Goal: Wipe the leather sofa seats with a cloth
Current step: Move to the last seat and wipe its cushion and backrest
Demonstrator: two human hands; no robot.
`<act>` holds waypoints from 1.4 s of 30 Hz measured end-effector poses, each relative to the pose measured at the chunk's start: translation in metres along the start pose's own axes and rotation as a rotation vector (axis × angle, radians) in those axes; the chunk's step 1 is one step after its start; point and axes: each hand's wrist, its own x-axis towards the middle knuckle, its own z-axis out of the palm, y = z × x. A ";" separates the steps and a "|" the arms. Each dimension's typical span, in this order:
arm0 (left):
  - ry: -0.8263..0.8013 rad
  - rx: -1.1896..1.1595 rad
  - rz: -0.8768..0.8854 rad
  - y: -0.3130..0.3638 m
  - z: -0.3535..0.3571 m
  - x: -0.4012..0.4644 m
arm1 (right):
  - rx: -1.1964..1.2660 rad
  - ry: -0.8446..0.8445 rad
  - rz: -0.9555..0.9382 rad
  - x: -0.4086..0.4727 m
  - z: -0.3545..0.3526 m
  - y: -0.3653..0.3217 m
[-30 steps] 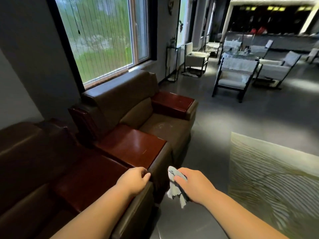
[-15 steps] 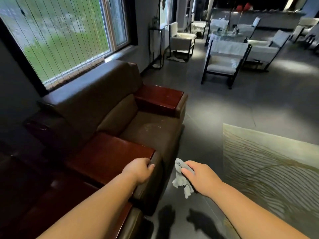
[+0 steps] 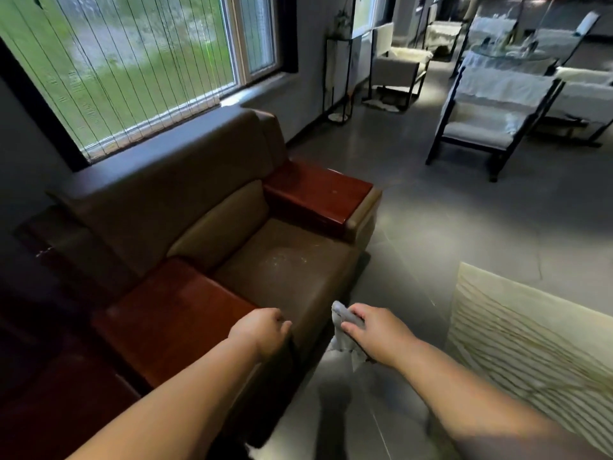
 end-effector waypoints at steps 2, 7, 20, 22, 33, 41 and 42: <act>0.006 0.007 -0.038 0.022 0.006 0.011 | -0.035 -0.032 -0.003 0.023 -0.020 0.024; -0.033 -0.055 -0.116 0.056 0.024 0.029 | -0.064 -0.106 -0.018 0.080 -0.050 0.066; -0.041 -0.133 -0.322 0.040 0.001 0.186 | 0.003 -0.231 0.047 0.239 -0.074 0.078; -0.103 -0.107 -0.336 0.038 -0.006 0.211 | -0.038 -0.198 0.075 0.269 -0.091 0.078; -0.119 -0.038 -0.346 0.010 -0.069 0.318 | -0.091 -0.188 0.167 0.384 -0.113 0.077; -0.155 -0.179 -0.624 0.006 -0.022 0.328 | -0.191 -0.333 0.223 0.468 -0.103 0.105; -0.155 -0.185 -0.645 0.010 -0.019 0.331 | -0.199 -0.342 0.219 0.480 -0.102 0.111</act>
